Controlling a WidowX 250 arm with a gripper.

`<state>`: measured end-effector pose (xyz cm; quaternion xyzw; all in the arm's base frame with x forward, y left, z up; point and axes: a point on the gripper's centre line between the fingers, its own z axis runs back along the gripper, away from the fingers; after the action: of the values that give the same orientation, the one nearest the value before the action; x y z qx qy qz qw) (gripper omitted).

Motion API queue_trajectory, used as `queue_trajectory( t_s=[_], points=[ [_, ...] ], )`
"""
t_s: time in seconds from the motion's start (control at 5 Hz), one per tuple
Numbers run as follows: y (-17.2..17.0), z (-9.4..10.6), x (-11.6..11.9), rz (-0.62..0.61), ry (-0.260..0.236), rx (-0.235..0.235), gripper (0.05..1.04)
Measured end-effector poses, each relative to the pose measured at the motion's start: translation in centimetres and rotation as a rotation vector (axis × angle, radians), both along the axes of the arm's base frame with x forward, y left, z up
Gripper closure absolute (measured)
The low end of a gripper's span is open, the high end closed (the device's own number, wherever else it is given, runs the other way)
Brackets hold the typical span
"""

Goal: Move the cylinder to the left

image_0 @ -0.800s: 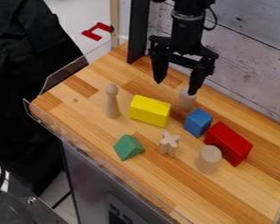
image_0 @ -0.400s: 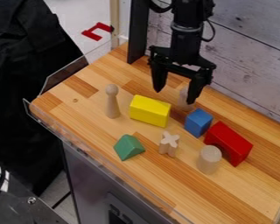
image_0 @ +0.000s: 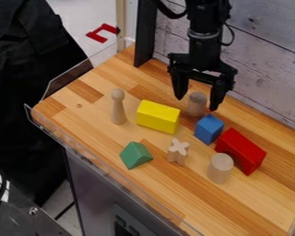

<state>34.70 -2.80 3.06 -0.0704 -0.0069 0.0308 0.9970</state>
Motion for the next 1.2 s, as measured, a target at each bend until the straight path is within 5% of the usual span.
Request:
queue_trajectory(
  t_s=[0.6, 1.0, 1.2],
  points=[
    [0.1, -2.1, 1.5, -0.002, 0.050, 0.008, 0.129],
    [0.7, -2.2, 1.8, 0.030, 0.027, -0.003, 0.548],
    [1.0, -2.3, 1.6, 0.039, 0.032, -0.009, 0.549]
  ],
)
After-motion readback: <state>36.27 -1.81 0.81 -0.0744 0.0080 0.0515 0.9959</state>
